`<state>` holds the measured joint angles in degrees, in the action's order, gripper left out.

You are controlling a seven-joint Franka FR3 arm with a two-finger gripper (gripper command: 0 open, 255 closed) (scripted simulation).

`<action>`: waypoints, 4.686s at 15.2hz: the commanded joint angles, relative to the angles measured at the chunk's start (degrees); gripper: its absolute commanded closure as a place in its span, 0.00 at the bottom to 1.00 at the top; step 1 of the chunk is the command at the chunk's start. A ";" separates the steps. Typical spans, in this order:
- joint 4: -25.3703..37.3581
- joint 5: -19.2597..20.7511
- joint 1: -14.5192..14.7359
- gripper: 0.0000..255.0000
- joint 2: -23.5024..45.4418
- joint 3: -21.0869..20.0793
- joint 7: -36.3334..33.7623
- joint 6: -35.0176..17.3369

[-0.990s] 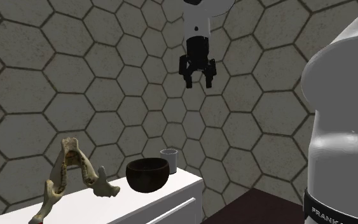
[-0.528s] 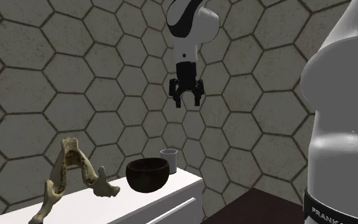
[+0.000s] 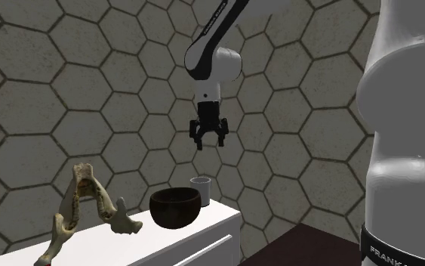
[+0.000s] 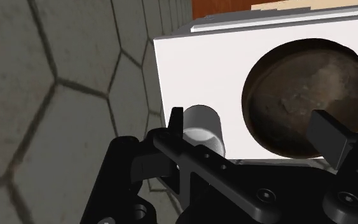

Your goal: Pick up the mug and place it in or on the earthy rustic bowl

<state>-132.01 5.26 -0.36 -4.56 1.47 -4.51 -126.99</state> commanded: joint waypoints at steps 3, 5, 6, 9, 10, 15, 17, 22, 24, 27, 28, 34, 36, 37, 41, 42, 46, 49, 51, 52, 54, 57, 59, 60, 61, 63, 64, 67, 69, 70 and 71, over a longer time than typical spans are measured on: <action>4.69 -0.05 -0.06 0.00 9.22 0.09 0.00 -4.45; 7.55 -0.13 -0.11 0.00 13.75 0.13 0.08 -6.05; 9.09 -0.18 -0.14 0.00 16.02 0.14 0.13 -6.75; 14.14 -0.35 -0.25 0.00 22.82 0.13 0.28 -8.40; 15.98 -0.41 -0.30 0.00 25.10 0.12 0.34 -8.80; 22.89 -0.62 -0.50 0.00 33.51 0.05 0.55 -10.19; 22.85 -0.58 -0.55 0.00 34.60 0.08 0.52 -11.32; 22.93 -0.50 -0.65 0.00 37.19 0.17 0.47 -13.83; 22.95 -0.50 -0.65 0.00 37.20 0.17 0.47 -13.83; 22.95 -0.51 -0.64 0.00 37.20 0.18 0.48 -13.83; 22.95 -0.51 -0.64 0.00 37.20 0.18 0.48 -13.83; 22.78 -0.51 -0.66 1.00 37.01 0.19 0.51 -13.82; 22.80 -0.52 -0.67 1.00 37.02 0.19 0.52 -13.81; 22.81 -0.52 -0.67 1.00 37.03 0.19 0.53 -13.80; 22.83 -0.55 -0.64 1.00 36.01 0.16 0.57 -12.77; 22.78 -0.57 -0.64 1.00 35.43 0.15 0.62 -12.23; 22.78 -0.66 -0.65 1.00 33.20 0.11 0.80 -10.01; 22.89 -0.73 -0.66 1.00 31.60 0.08 0.94 -8.29; 23.03 -0.77 -0.66 1.00 30.57 0.06 1.03 -7.13; 23.12 -0.79 -0.66 1.00 30.06 0.05 1.08 -6.54; 23.33 -0.84 -0.66 1.00 29.08 0.03 1.17 -5.34; 23.75 -0.91 -0.65 1.00 27.67 0.01 1.31 -3.52; 24.06 -0.95 -0.65 1.00 26.75 -0.01 1.40 -2.29; 24.25 -0.97 -0.65 1.00 26.32 -0.01 1.45 -1.67; 24.48 -0.99 -0.65 1.00 25.91 -0.02 1.49 -1.03; 24.92 -1.03 -0.64 1.00 25.08 -0.03 1.58 0.24; 25.16 -1.05 -0.64 1.00 24.68 -0.04 1.63 0.88; 25.95 -1.11 -0.63 1.00 23.53 -0.05 1.76 2.81; 26.55 -1.15 -0.62 1.00 22.82 -0.06 1.85 4.12; 26.87 -1.17 -0.62 1.00 22.48 -0.07 1.90 4.78; 27.20 -1.19 -0.62 1.00 22.14 -0.07 1.94 5.44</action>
<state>-105.30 4.09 -0.96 17.82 1.39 -2.65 -122.27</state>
